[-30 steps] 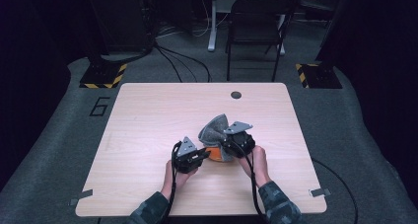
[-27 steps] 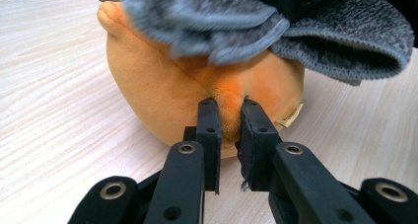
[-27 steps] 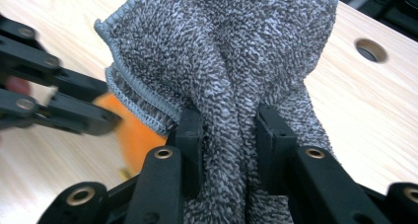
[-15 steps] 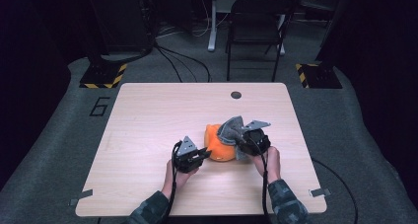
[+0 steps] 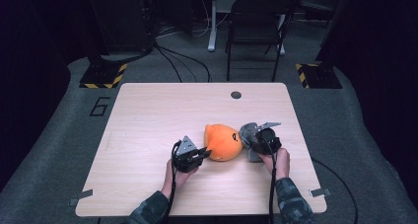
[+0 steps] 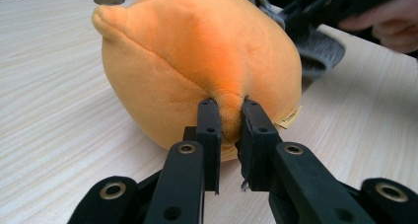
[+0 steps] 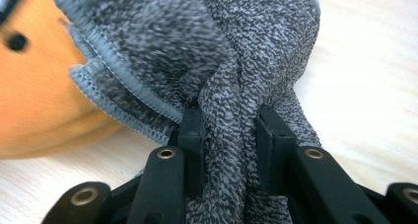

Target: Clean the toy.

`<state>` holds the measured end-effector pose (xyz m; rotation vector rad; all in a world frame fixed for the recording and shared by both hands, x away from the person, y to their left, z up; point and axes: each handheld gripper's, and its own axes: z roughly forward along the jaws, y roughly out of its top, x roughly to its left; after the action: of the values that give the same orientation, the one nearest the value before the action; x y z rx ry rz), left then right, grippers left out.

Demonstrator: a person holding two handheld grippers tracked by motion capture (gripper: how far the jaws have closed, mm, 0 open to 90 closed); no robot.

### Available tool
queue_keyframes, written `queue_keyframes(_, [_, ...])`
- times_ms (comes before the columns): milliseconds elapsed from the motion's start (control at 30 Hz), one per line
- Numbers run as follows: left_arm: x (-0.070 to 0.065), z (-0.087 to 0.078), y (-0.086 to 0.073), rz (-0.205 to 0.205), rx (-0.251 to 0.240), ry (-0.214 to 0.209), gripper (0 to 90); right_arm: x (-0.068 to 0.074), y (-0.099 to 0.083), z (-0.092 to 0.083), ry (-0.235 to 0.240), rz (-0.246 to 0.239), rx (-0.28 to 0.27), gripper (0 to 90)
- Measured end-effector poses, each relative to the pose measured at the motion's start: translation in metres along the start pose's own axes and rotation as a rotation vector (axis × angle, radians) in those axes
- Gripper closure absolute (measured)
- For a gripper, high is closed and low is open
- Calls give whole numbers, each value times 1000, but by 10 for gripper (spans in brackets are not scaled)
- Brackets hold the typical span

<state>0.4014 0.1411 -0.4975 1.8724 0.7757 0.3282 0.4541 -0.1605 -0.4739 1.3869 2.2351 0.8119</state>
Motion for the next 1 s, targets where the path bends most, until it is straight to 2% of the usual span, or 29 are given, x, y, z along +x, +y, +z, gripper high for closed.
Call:
queue_keyframes(67, [0, 0, 0, 3, 0, -1, 801, 4, 7, -12, 7, -6, -38, 688])
queue_keyframes(100, [0, 0, 0, 9, 3, -3, 801, 10, 13, -23, 21, -18, -84, 689])
queue_keyframes(200, [-1, 0, 0, 6, -1, 2, 801, 28, 25, -40, 67, -62, -149, 689])
queue_keyframes(300, [-2, 0, 0, 5, -2, 2, 801, 63, 37, -54, 140, -134, -208, 688])
queue_keyframes(400, [-2, 0, 0, 4, -3, 1, 801, 91, 40, -51, 174, -199, -216, 688])
queue_keyframes(433, [-2, 0, 0, 6, -2, 3, 802, 101, 39, -46, 183, -234, -203, 688])
queue_keyframes(500, [-1, 0, 0, 6, 2, 5, 802, 110, 38, -34, 169, -265, -173, 687])
queue_keyframes(533, [0, 0, 0, 5, 7, 3, 801, 113, 37, -29, 161, -256, -173, 687])
queue_keyframes(567, [0, 0, -1, -1, 3, 1, 801, 113, 36, -28, 162, -248, -160, 686])
queue_keyframes(633, [0, 0, 0, 7, 2, 0, 802, 108, 37, -28, 156, -270, -169, 687])
queue_keyframes(700, [-1, 0, 0, 8, -1, 3, 802, 103, 36, -30, 147, -246, -155, 686])
queue_keyframes(833, [-2, 0, 0, 13, 3, 5, 802, 88, 33, -31, 119, -251, -153, 683])
queue_keyframes(900, [-1, 0, 0, 12, 3, 5, 801, 80, 30, -32, 99, -222, -137, 682])
queue_keyframes(1000, [-2, 1, 0, 9, 3, 0, 801, 59, 26, -28, 86, -158, -117, 680])
